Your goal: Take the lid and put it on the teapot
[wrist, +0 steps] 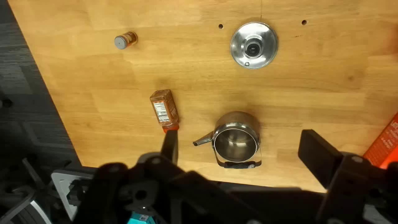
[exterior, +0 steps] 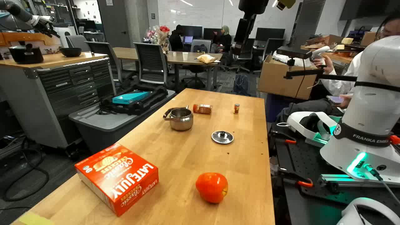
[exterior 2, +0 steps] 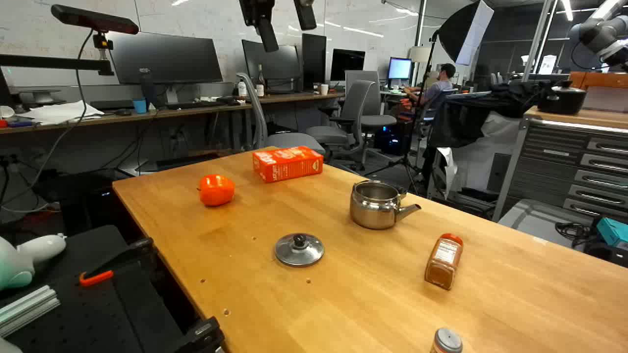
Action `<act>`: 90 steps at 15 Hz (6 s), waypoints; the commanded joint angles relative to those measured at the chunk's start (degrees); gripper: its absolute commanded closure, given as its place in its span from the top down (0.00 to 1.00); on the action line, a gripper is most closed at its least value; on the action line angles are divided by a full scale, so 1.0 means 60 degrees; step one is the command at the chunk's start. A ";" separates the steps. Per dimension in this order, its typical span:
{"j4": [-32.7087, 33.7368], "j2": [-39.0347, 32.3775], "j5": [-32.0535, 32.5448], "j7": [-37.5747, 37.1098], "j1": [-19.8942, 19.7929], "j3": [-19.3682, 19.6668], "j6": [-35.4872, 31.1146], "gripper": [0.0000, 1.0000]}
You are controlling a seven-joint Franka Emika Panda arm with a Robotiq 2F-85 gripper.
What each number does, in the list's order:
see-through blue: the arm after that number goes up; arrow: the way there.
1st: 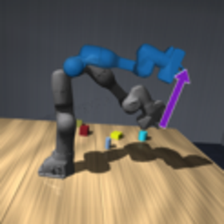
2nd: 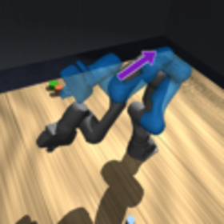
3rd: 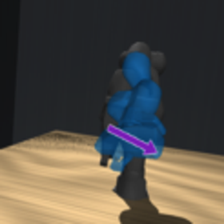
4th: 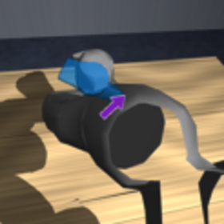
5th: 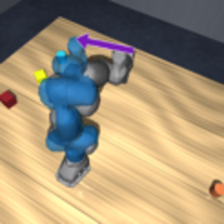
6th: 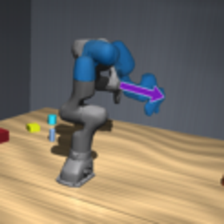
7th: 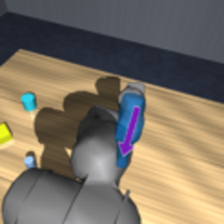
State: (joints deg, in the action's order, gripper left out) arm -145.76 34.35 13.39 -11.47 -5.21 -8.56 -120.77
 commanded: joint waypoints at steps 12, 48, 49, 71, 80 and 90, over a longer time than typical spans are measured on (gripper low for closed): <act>0.0148 0.0011 0.0093 -0.0076 0.0163 0.0137 0.0050 1.00; -0.0376 -0.4562 -0.1965 0.1472 0.0590 0.1530 -0.3760 1.00; -0.0359 -0.4671 -0.1925 0.1479 0.0590 0.1532 -0.3841 1.00; 0.0976 -0.8207 -0.1257 0.0552 0.0836 0.1787 -0.4505 1.00; 0.0777 -0.8534 -0.0027 -0.0377 0.1257 0.2158 -0.4862 1.00; 0.1092 -0.8891 -0.0075 -0.0327 0.1317 0.2194 -0.4615 0.97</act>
State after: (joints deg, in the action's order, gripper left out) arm -140.97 -17.44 12.52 -12.70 1.63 3.43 -148.74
